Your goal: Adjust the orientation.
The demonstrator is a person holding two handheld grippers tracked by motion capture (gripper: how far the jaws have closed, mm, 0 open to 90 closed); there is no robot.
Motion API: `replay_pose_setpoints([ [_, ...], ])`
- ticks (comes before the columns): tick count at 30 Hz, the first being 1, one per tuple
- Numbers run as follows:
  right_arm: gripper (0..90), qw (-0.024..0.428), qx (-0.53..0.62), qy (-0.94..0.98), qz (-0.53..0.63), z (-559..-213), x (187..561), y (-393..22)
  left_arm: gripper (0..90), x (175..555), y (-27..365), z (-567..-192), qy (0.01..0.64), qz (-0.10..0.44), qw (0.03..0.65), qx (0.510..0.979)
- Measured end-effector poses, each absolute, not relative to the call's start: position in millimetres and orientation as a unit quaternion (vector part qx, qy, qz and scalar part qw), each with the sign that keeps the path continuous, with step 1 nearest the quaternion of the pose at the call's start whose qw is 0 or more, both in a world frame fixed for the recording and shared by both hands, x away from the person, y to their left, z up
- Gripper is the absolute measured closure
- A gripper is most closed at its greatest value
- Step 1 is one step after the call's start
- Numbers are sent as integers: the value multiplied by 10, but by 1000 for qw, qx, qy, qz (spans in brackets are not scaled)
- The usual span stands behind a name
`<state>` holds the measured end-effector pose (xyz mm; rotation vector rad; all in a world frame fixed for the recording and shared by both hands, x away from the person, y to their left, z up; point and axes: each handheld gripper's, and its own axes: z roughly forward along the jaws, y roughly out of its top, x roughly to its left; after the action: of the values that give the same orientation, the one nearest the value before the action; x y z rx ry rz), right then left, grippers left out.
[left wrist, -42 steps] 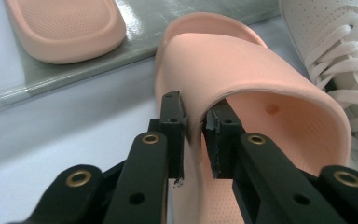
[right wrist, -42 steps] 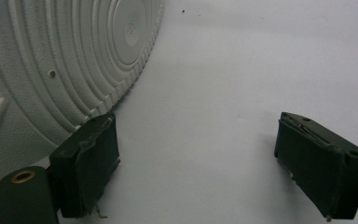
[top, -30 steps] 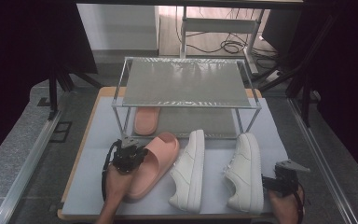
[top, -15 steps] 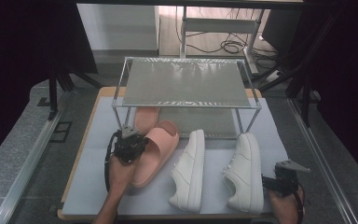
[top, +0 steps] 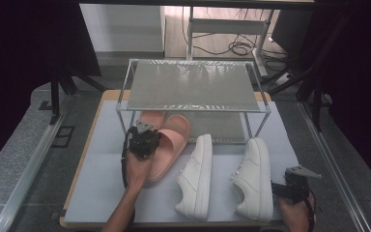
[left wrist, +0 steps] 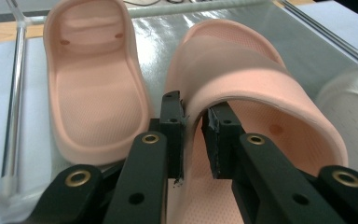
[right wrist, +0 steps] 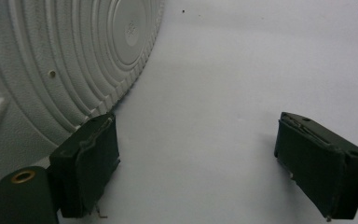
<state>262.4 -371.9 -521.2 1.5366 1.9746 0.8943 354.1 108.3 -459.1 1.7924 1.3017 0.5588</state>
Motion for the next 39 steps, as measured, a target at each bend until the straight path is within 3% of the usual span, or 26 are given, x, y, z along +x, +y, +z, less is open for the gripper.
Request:
replay_pose_setpoints([
  [18, 138, 240, 561, 721, 327, -5212, 2623, -3719, 779, 3920, 909, -4832, 561, 243, 423, 669],
  [27, 138, 240, 561, 721, 327, -5212, 2623, -3718, 720, 3959, 898, -4796, 552, 238, 416, 682],
  [39, 138, 240, 561, 721, 327, -5212, 2623, -3718, 698, 3650, 1121, -4664, 497, 217, 420, 728],
])
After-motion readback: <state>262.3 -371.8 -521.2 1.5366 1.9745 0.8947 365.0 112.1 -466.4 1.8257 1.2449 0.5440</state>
